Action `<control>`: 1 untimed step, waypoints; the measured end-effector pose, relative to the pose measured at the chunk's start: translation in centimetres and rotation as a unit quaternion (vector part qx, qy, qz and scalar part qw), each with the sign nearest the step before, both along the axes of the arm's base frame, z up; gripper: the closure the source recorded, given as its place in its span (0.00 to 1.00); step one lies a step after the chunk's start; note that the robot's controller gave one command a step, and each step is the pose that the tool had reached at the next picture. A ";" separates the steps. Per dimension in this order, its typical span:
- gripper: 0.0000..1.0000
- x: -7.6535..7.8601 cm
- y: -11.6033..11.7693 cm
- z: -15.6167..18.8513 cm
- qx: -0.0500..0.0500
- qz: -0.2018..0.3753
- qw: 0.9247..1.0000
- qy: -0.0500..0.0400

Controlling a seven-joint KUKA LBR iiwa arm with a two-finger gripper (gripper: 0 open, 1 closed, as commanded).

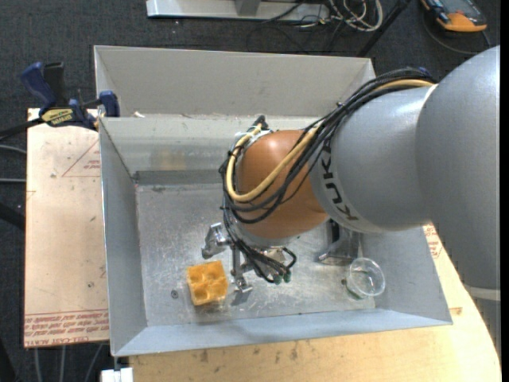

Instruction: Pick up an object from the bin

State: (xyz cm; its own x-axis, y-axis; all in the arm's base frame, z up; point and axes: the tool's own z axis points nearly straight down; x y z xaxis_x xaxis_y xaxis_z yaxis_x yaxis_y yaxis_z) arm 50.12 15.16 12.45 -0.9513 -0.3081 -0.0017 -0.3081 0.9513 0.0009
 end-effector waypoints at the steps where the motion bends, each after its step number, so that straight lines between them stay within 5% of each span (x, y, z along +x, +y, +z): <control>1: 0.00 0.1 0.3 -5.0 0.002 -0.045 0.999 -0.007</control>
Offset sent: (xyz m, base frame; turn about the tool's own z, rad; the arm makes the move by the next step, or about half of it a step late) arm -0.0062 -0.0025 -0.0545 0.0410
